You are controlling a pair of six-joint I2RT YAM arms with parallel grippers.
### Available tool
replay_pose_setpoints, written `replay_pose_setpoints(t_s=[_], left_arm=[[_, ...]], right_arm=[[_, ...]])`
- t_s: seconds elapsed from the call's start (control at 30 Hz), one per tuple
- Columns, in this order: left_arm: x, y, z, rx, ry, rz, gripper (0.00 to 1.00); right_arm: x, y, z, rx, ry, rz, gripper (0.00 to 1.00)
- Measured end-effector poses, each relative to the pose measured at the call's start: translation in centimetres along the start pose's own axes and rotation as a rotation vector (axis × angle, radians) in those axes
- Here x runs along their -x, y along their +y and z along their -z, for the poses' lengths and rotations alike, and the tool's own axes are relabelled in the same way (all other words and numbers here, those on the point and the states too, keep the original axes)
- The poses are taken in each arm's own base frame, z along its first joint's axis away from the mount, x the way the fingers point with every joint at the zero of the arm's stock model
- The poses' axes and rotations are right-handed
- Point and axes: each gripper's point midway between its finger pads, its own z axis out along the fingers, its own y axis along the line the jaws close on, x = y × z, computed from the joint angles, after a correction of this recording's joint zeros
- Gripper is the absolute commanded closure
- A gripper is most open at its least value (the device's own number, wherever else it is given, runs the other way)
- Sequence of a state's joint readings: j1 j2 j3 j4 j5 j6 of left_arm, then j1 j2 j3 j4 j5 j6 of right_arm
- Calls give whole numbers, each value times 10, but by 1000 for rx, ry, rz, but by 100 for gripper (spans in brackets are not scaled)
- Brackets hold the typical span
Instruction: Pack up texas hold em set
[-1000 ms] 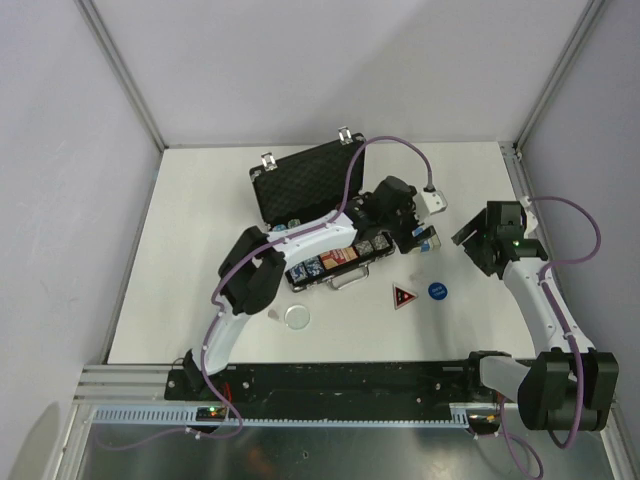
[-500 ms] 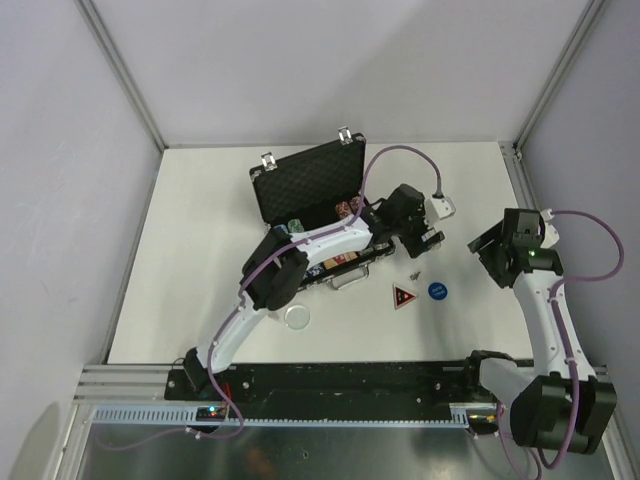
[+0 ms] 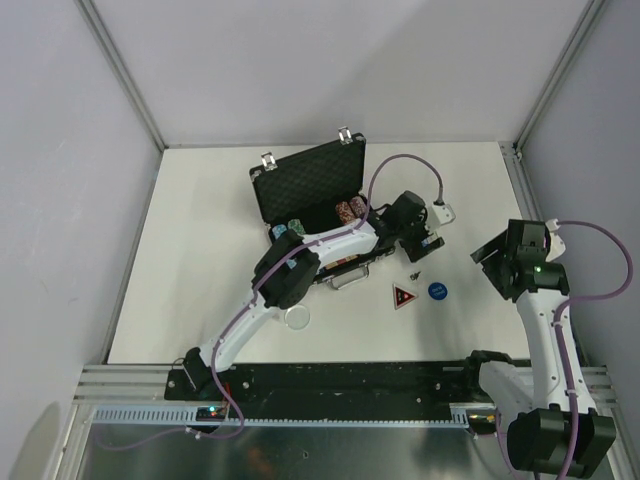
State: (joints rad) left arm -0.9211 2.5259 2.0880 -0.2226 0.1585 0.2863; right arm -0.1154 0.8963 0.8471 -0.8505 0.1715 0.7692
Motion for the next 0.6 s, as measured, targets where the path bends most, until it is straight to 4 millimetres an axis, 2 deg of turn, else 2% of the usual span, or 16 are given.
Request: replay_pose_setpoints(t_s=[0.3,0.5,0.6], left_arm=[[-2,-3,0,-32,14,-24,45],[-5,-2,3,-49,24,-23,62],[-5,-1,4,-53,24,-21,67]], right_arm=[[0,-1,5,11,-5,0,26],[0,-1,6,13,-6,0,27],[0,-1,6,14,-6,0,27]])
